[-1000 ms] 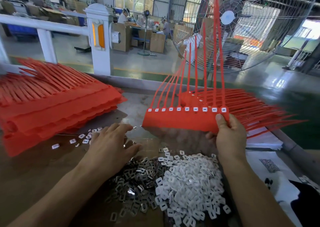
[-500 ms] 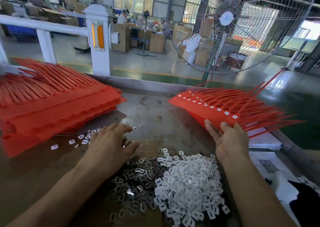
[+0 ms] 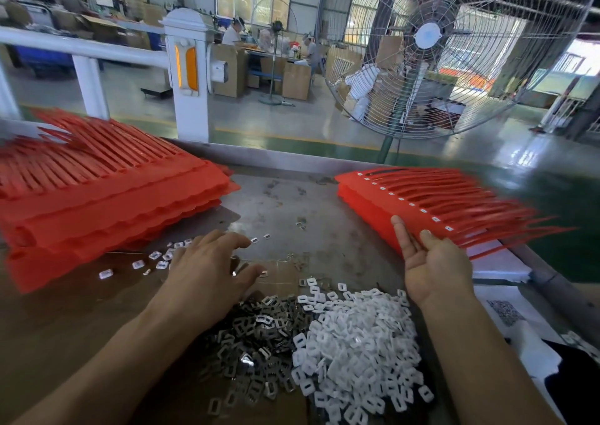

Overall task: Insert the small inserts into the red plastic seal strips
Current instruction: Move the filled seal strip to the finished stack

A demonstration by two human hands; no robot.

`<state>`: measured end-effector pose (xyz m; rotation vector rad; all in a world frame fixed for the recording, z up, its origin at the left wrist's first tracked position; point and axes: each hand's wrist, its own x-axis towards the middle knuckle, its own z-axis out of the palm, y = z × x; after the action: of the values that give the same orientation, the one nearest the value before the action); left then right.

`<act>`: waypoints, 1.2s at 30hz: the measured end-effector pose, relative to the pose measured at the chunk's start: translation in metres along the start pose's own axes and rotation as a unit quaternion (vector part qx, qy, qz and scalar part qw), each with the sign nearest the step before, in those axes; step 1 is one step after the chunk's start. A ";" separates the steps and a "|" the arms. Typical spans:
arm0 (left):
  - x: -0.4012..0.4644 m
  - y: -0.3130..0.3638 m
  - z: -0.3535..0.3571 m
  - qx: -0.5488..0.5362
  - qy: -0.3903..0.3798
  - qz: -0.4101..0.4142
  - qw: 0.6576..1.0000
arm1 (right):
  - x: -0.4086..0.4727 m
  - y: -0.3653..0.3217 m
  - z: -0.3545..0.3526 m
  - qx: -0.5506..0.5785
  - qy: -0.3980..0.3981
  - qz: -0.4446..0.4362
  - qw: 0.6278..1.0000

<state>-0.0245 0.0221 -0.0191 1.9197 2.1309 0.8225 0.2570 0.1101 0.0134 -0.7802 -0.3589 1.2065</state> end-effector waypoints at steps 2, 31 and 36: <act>-0.001 0.001 -0.001 -0.008 -0.002 -0.001 1.000 | -0.001 0.000 0.002 0.032 -0.007 0.013 0.999; 0.030 -0.022 -0.034 -0.774 0.120 -0.226 0.579 | -0.025 0.030 0.000 -0.388 -0.137 -0.044 0.910; 0.029 -0.022 -0.036 -0.793 0.116 -0.218 0.556 | -0.027 0.031 0.000 -0.406 -0.148 -0.055 0.900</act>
<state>-0.0648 0.0391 0.0071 0.2559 0.7811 1.8502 0.2262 0.0895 -0.0040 -1.2652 -1.1925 1.0529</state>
